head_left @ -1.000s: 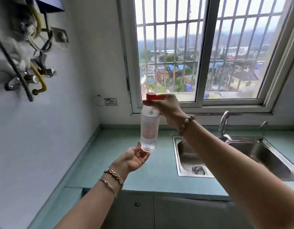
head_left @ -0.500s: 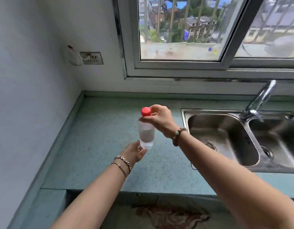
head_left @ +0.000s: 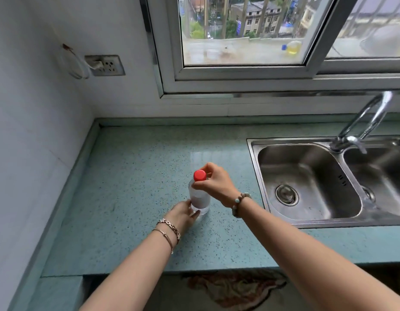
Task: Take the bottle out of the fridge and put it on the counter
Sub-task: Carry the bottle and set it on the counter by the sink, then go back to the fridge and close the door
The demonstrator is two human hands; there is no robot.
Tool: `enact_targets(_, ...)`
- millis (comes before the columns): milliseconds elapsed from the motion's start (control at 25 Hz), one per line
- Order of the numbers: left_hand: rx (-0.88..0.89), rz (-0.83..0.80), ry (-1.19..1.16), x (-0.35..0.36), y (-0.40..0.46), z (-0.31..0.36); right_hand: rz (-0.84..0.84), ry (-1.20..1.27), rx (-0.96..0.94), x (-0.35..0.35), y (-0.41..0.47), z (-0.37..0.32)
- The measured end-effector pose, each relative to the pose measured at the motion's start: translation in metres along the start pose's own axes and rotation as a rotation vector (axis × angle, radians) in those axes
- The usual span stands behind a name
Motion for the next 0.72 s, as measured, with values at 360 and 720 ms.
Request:
enact_targets(360, 0.025, 0.063, 0.09, -0.007, -0.029, 0.022, -0.033, 0.124, 0.021, -0.009, -0.01, -0.01)
enact_targets(720, 0.7, -0.606, 0.23, 0.137, -0.313, 0.205, 0.116, 0.764, -0.108, -0.199, -0.047, -0.19)
Point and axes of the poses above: each hand's wrist, its own y-axis towards the middle knuckle, its own x-axis out of the palm, z = x × y, the point moved 10 cm from there along y, towards the middle knuckle, and after that the axes turned 2 degrees about z, right-handed, at the moved point
